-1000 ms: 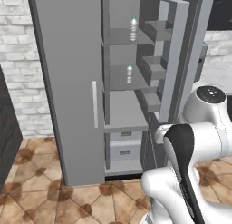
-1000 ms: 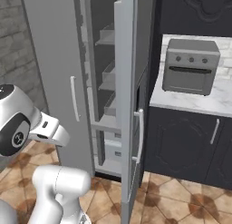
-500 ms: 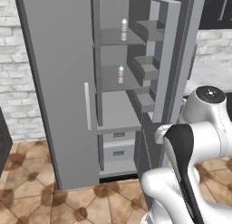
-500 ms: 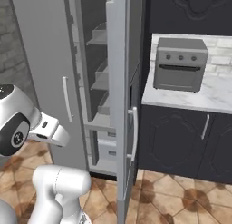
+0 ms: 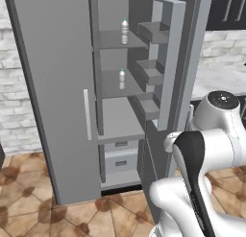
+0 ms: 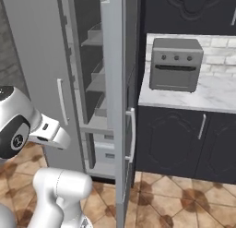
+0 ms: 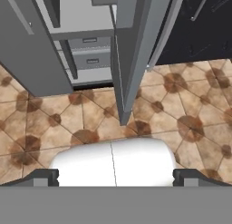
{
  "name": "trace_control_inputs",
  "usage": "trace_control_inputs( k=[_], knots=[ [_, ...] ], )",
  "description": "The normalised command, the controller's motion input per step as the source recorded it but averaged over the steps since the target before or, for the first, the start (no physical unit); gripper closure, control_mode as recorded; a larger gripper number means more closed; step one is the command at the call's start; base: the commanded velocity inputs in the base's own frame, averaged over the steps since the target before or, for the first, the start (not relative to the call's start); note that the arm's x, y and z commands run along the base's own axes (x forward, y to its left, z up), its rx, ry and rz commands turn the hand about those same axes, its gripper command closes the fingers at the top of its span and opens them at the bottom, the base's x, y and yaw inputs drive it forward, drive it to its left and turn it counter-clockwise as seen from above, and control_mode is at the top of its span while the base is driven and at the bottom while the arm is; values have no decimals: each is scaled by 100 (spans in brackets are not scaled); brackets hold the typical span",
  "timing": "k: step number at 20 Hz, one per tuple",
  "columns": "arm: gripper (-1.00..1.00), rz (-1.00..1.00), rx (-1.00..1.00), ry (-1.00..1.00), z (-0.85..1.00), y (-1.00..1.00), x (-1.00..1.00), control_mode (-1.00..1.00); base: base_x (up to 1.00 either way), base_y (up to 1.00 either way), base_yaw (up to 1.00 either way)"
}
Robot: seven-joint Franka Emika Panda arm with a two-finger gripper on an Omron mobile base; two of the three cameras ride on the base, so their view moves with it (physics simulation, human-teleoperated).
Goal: Take the bottled waters from the counter and place them in the freezer to freeze. Close the freezer door after placing the bottles.
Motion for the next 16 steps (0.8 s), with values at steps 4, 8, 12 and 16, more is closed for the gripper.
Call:
trace_control_inputs(
  k=[4,8,12,16],
  knots=[
    [-100,0,0,0,0,0,0,100,31,28,-14],
    [-100,0,0,0,0,0,0,100,18,29,-6],
    [-100,0,0,0,0,0,0,100,26,17,0],
    [-100,0,0,0,0,0,0,100,37,13,0]
  ],
)
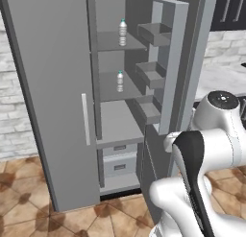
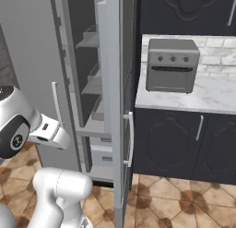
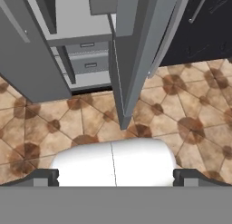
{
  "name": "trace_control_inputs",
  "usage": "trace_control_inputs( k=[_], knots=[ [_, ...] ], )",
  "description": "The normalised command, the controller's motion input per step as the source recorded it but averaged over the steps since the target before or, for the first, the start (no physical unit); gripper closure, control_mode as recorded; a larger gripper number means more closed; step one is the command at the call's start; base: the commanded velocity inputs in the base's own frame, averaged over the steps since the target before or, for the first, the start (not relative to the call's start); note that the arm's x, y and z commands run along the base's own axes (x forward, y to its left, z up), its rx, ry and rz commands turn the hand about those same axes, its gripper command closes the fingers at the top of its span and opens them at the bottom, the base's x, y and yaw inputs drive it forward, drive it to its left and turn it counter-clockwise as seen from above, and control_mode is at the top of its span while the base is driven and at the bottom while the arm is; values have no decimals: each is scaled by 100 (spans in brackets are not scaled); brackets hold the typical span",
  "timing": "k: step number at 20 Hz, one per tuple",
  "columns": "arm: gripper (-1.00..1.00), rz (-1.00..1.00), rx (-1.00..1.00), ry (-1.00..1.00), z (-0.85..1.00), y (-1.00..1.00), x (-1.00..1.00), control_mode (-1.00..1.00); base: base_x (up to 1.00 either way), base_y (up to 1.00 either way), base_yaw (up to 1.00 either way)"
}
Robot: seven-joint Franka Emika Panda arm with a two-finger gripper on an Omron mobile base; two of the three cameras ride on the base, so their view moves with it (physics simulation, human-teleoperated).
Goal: Take the bottled waters from the counter and place them in the freezer to freeze. Close the freezer door after placing the bottles.
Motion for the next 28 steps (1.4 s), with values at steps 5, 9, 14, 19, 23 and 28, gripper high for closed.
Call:
trace_control_inputs(
  k=[5,9,14,19,23,28],
  knots=[
    [-100,0,0,0,0,0,0,100,14,0,0],
    [-100,0,0,0,0,0,0,100,0,0,0],
    [-100,0,0,0,0,0,0,100,0,0,0],
    [-100,0,0,0,0,0,0,100,0,0,0],
    [-100,3,1,-11,2,-17,-11,-100,0,0,0],
    [-100,16,20,-2,25,-69,0,-100,0,0,0]
  ],
)
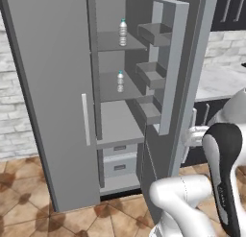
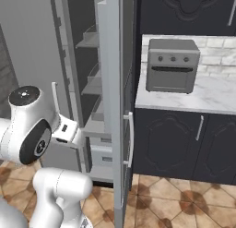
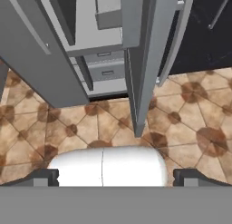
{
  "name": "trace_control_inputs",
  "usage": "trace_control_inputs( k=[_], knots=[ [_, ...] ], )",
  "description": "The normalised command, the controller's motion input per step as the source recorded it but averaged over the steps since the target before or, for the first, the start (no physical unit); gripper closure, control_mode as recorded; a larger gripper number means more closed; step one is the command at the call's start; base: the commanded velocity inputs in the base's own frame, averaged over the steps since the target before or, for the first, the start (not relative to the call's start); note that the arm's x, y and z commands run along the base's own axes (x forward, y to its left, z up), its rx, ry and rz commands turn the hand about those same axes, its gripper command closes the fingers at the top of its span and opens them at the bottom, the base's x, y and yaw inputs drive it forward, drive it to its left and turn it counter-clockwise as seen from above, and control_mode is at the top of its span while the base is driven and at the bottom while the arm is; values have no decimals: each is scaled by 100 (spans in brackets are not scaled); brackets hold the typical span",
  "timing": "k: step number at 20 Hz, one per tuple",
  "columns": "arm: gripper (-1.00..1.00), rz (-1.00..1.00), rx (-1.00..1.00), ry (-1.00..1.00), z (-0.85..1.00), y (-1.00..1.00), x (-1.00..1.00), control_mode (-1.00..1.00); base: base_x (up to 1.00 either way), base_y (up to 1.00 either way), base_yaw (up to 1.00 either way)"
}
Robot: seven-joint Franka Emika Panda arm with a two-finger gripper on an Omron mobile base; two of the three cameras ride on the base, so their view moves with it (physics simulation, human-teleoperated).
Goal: Take the bottled waters from the counter and place them in the freezer to freeze. Close the freezer door after placing the bottles.
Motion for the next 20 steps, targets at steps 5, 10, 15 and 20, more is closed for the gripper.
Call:
trace_control_inputs(
  k=[5,10,15,20],
  knots=[
    [-100,16,24,-5,16,-86,0,-100,0,0,0],
    [-100,12,11,0,-1,-51,16,-100,0,0,0],
    [-100,11,0,-3,-4,-47,37,-100,0,0,0],
    [-100,16,0,-15,-35,-57,66,-100,0,0,0]
  ],
)
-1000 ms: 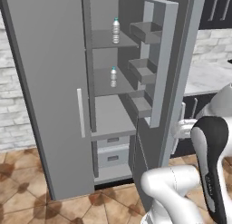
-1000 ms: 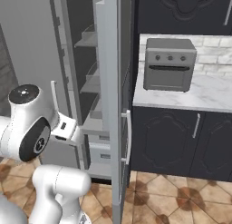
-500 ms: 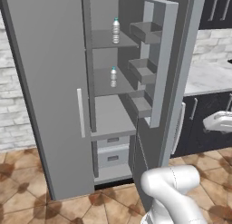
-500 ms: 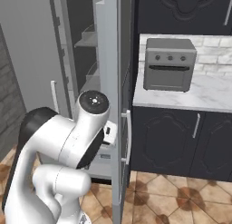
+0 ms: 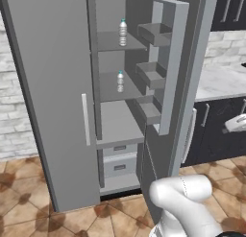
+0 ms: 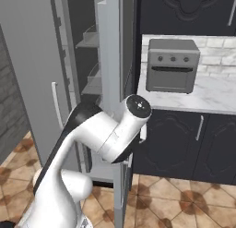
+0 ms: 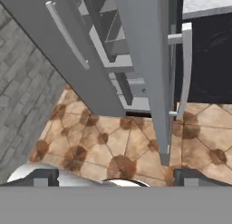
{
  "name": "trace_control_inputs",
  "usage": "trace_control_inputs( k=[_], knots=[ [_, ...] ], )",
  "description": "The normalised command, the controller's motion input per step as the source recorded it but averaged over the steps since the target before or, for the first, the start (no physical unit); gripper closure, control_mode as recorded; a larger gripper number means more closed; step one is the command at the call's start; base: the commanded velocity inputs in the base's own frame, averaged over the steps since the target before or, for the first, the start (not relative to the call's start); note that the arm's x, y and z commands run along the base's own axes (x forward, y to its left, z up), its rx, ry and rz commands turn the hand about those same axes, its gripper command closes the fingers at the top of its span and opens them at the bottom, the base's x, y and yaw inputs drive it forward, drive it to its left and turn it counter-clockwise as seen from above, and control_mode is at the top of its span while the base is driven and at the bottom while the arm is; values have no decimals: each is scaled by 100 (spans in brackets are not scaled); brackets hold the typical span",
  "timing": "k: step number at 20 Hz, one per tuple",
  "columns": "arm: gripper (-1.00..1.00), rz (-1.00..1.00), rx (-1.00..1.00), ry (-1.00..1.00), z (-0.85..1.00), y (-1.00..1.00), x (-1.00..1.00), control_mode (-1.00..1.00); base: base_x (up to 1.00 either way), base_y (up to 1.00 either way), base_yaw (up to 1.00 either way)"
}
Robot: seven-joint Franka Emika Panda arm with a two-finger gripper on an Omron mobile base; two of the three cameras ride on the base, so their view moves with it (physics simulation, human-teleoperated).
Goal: Take the bottled waters from the counter and place them in the freezer to freeze. Close the freezer door after placing the bottles.
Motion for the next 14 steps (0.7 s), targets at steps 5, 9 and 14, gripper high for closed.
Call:
trace_control_inputs(
  k=[5,9,14],
  knots=[
    [-100,22,-4,-36,-26,-46,39,-100,0,0,0],
    [-100,21,-5,-48,-33,-38,20,-100,0,0,0],
    [-100,27,-8,-31,-26,0,37,-100,0,0,0]
  ],
)
